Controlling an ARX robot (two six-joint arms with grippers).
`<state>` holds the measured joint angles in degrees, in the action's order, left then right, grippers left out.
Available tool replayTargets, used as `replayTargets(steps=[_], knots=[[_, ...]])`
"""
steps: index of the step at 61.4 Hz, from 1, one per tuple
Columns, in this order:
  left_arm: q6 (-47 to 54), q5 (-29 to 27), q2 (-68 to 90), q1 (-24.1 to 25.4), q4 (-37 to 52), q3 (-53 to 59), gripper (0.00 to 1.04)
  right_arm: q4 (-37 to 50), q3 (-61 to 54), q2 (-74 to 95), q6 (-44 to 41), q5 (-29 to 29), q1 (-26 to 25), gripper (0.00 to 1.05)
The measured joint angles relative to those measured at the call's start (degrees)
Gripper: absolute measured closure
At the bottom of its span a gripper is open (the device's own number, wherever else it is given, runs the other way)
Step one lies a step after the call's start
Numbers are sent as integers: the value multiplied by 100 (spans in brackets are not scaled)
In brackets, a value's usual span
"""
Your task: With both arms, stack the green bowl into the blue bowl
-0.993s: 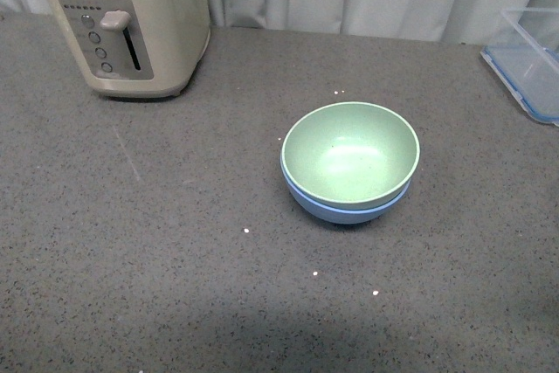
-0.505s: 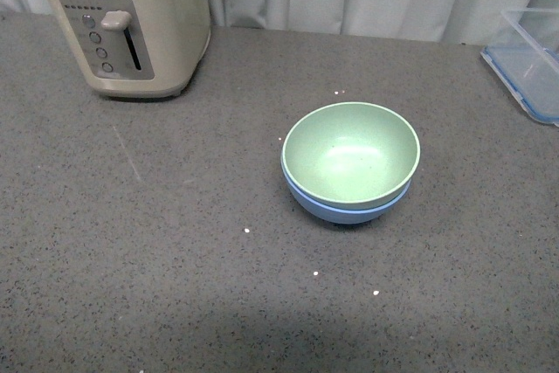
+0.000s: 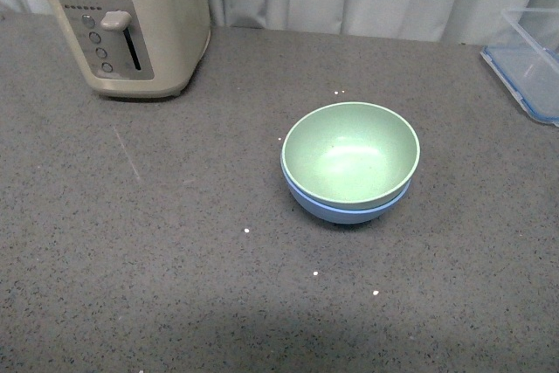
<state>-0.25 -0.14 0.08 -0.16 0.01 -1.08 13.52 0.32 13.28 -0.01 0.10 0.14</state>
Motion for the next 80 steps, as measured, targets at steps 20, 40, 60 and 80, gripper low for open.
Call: replayTargets(steps=[20, 40, 60, 80], knots=[[0, -2, 0, 2, 0, 0, 6, -1327, 2, -1198, -2, -7, 0, 104], [0, 2, 0, 2, 0, 0, 6, -1360, 2, -1281, -13, -17, 0, 87], [0, 2, 0, 2, 0, 0, 6, -1360, 2, -1305, -11, -17, 0, 16], [0, 2, 0, 2, 0, -2, 6, -1360, 4, -1303, -11, -17, 0, 9]])
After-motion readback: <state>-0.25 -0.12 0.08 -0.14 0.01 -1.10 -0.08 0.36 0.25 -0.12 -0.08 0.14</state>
